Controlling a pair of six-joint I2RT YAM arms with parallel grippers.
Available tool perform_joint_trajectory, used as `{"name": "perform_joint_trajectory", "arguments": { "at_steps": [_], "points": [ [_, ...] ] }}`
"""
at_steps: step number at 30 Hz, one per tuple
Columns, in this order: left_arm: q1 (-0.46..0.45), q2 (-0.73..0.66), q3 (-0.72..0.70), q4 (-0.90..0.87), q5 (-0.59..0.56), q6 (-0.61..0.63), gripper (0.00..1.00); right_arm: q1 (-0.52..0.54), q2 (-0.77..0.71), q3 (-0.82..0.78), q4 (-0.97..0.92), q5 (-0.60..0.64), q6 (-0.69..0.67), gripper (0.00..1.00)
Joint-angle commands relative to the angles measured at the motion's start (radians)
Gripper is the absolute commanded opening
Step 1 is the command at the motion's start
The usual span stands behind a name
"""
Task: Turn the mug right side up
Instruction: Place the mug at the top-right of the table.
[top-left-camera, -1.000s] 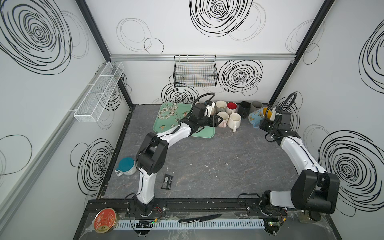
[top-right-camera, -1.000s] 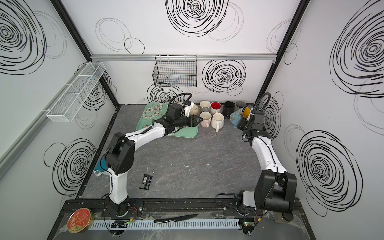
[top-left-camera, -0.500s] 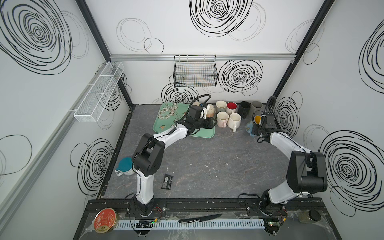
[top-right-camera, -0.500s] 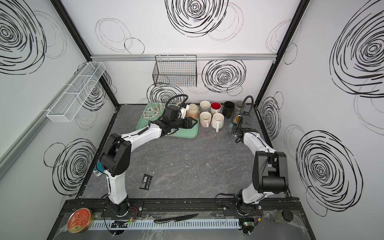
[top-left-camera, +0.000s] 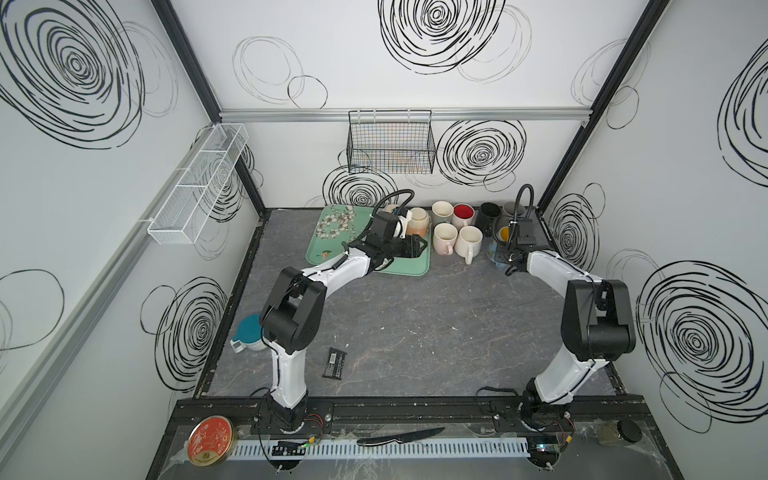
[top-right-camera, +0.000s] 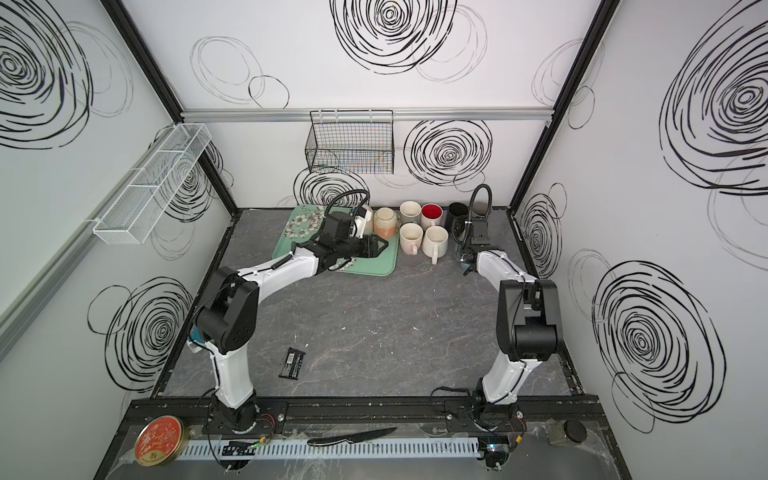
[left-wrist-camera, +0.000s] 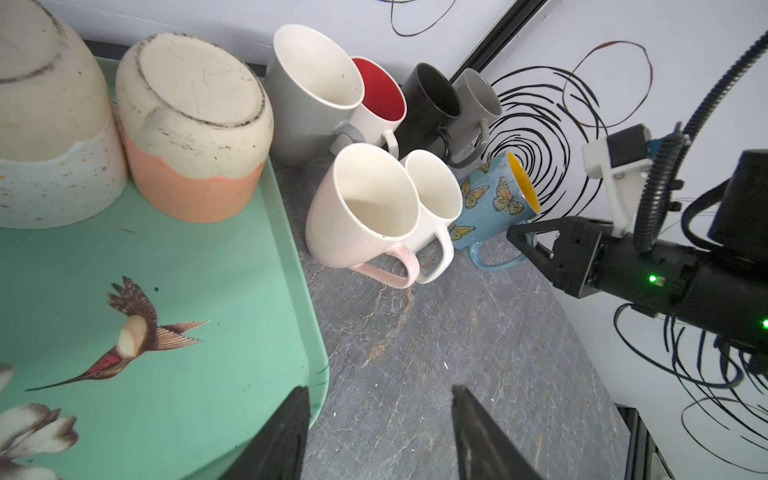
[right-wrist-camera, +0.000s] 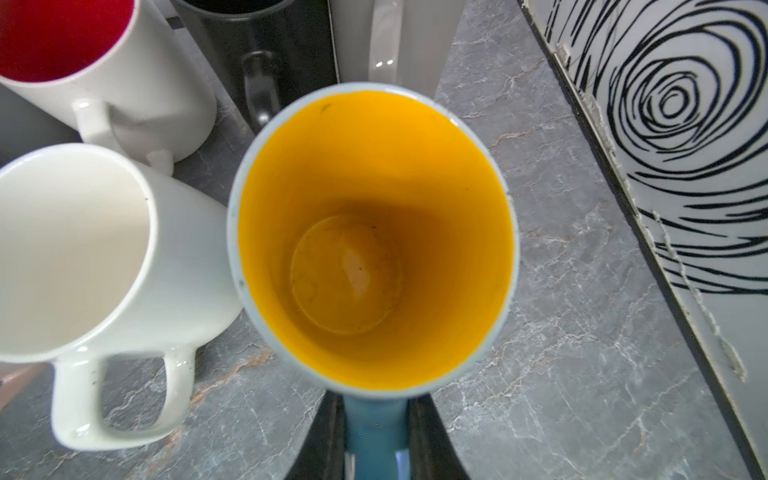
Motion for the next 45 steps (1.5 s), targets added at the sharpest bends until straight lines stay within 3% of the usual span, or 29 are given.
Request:
{"name": "perform_joint_trajectory", "arguments": {
  "at_steps": [1,6,12,23,28,34,40,45],
  "points": [
    [0.013,-0.021,-0.008,0.038,-0.004,0.023,0.59,0.027,0.026,0.045,0.024,-0.025,-0.032,0.04],
    [0.022,-0.015,-0.011,0.046,-0.004,0.023,0.59,0.035,0.046,0.046,0.023,-0.062,-0.039,0.06],
    [0.026,-0.020,-0.012,0.046,-0.012,0.020,0.60,0.046,0.062,0.053,0.003,-0.063,-0.040,0.25],
    [0.050,-0.034,-0.012,0.040,-0.062,0.008,0.59,0.049,0.009,0.039,0.003,-0.093,-0.014,0.37],
    [0.112,-0.067,-0.044,0.069,-0.079,-0.036,0.58,0.049,-0.063,0.056,-0.038,-0.086,0.009,0.41],
    [0.237,-0.029,-0.063,0.203,-0.079,-0.178,0.61,0.051,-0.162,0.030,-0.021,-0.161,0.036,0.43],
    [0.320,0.155,0.072,0.333,0.019,-0.307,0.62,0.076,-0.222,-0.021,0.016,-0.233,0.088,0.43],
    [0.321,0.321,0.312,0.233,0.059,-0.297,0.63,0.138,-0.213,-0.009,0.004,-0.241,0.112,0.37]
  ]
}}
